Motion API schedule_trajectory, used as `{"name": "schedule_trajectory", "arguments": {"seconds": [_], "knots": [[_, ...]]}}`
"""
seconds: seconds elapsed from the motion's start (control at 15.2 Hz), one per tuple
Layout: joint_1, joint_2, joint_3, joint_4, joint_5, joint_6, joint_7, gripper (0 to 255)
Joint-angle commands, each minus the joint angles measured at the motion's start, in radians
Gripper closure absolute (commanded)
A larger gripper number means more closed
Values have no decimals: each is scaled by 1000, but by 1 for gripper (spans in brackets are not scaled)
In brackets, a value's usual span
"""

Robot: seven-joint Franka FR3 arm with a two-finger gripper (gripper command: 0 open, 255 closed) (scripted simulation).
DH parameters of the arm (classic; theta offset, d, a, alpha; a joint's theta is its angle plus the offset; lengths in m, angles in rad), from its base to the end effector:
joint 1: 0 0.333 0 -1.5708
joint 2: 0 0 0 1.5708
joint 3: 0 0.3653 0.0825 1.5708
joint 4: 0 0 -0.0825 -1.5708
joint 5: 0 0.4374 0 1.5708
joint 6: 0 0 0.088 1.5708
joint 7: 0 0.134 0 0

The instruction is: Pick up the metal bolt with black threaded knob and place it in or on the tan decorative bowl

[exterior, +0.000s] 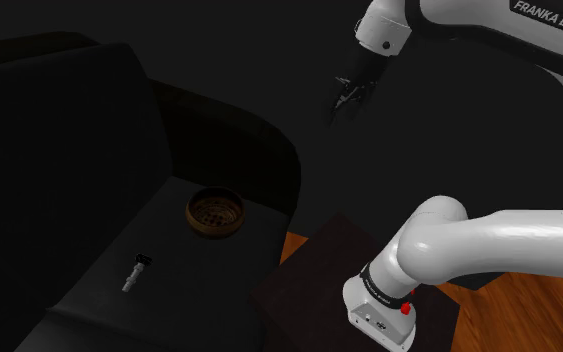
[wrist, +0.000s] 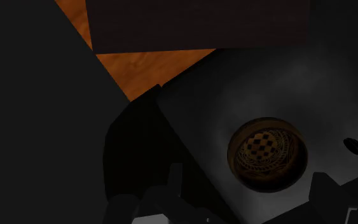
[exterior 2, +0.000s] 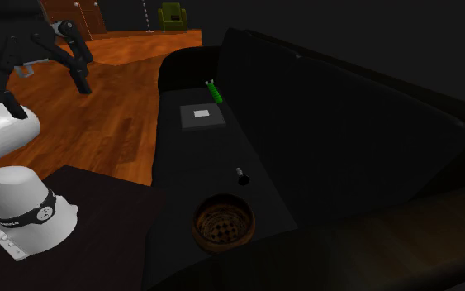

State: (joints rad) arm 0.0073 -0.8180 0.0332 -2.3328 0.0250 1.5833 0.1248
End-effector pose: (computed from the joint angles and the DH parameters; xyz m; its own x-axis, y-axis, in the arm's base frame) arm 0.3185 0.0199 0.6219 0.9933 -0.0934 0.0675 -0.0930 -0.9956 -0.0092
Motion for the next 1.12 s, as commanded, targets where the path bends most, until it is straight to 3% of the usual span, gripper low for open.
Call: {"name": "schedule_trajectory", "arguments": {"seconds": [0.0, 0.53, 1.06], "knots": [[0, 0, 0, 0, 0, 0, 0, 0], [11, 35, 200, -129, 100, 157, 273, 0], [1, 199, 416, -154, 170, 340, 553, 0]]}}
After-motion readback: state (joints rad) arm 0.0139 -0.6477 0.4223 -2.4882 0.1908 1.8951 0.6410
